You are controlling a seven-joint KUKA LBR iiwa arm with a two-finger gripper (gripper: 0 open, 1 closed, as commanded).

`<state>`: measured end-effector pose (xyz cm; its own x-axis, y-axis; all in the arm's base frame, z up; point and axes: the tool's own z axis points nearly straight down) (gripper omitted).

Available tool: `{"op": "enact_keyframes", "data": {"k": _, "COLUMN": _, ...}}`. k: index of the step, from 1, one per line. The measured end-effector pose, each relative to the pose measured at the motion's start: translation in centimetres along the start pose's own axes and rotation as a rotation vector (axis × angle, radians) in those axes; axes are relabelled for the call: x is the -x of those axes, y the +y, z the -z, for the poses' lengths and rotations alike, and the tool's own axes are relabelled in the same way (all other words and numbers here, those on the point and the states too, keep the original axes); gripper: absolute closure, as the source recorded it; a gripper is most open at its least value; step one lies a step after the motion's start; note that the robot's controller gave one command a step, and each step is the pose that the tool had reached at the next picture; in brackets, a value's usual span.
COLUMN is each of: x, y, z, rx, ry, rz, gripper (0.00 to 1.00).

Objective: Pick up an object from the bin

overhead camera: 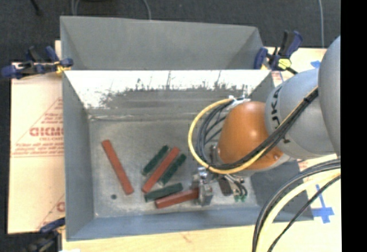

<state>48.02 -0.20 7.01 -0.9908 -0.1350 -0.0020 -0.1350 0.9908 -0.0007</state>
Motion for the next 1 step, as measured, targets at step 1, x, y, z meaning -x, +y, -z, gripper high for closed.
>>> {"op": "enact_keyframes", "data": {"k": 1, "x": 0.00, "y": 0.00, "z": 0.00, "rx": 0.000, "ry": 0.000, "rz": 0.001, "gripper": 1.00}}
